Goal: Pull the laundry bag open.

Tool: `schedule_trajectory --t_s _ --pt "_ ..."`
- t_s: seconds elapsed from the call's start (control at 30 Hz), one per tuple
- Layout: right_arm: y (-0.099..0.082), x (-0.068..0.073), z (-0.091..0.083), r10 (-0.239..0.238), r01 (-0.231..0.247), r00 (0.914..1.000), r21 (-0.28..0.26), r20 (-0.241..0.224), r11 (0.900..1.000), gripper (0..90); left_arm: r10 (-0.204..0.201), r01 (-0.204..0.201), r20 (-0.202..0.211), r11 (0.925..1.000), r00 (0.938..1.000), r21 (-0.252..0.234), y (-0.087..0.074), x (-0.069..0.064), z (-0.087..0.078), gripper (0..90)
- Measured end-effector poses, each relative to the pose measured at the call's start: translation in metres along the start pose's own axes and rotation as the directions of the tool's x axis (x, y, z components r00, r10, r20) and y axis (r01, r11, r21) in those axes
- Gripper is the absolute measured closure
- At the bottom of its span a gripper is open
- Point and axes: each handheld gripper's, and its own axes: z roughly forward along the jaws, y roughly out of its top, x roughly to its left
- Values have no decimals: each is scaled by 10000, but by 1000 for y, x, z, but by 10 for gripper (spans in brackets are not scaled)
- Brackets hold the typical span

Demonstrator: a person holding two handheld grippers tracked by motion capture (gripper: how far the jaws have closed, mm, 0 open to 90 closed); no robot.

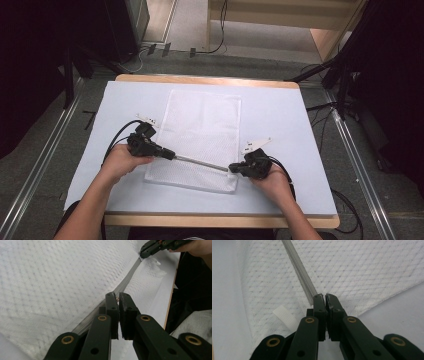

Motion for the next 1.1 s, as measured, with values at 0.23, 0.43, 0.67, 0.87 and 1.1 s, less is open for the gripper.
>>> schedule_trajectory --t_s 0.23,0.43,0.67,0.87,1.1 --pt "0 -1 0 -59 58 10000 -10 -44 10000 882 -147 147 94 9999 9998 -77 -6 9 -10 876" --pt "0 -1 0 5 -5 10000 -10 -61 10000 882 -394 395 30 9991 9992 -140 -15 19 -21 876" --pt "0 -1 0 31 -32 10000 -12 -72 10000 882 -591 588 -128 9981 9982 -198 -26 23 -30 875" --pt "0 -1 0 59 -59 9999 -5 -93 10000 882 -955 951 -279 9954 9950 -145 -33 32 -34 876" --pt "0 -2 0 46 -46 9999 -9 -127 10000 882 -1430 1418 -487 9895 9885 -272 -49 41 -44 876"
